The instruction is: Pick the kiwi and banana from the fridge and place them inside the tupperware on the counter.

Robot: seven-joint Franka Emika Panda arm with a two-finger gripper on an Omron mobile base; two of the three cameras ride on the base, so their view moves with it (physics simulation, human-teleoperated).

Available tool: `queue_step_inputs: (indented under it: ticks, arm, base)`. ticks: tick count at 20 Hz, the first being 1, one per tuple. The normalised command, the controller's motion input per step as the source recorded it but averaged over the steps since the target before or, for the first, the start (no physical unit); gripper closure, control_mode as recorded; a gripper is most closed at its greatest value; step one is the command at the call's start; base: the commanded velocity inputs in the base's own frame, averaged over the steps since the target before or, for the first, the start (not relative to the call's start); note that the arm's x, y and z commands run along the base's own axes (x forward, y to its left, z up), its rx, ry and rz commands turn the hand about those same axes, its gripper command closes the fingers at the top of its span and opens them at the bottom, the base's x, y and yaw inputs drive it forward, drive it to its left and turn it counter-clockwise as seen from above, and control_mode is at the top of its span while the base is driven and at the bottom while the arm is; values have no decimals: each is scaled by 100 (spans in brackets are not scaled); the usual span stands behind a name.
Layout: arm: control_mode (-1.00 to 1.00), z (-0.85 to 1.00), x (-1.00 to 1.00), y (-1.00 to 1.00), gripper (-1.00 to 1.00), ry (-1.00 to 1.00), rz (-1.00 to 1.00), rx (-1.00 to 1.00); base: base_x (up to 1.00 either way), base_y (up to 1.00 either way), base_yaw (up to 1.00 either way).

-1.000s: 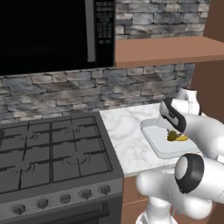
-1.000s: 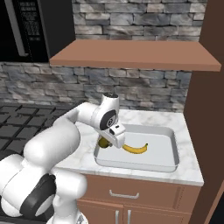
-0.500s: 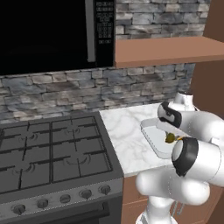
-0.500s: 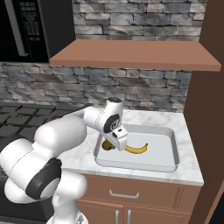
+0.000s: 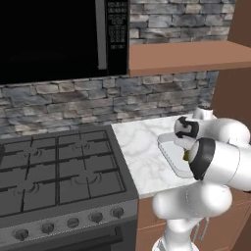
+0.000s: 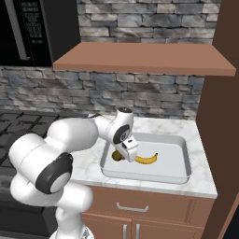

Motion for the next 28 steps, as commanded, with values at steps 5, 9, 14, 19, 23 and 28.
queue_step_inputs:
  ticks: [5,9,14,19,23,28]
  arm:
    - [-100,-22,24,-1,100,0,-6,0]
    - [-100,-27,6,0,-100,0,-3,0]
    - [-100,-16,1,0,-100,0,0,0]
    - [-100,4,-7,0,-100,-2,-2,0]
    - [-100,36,-26,0,-100,-32,-3,0]
    - [-100,60,-34,0,-100,-44,0,0]
  base:
    - [0,0,0]
    - [0,0,0]
    - [0,0,0]
    - [0,0,0]
    - [0,0,0]
    - [0,0,0]
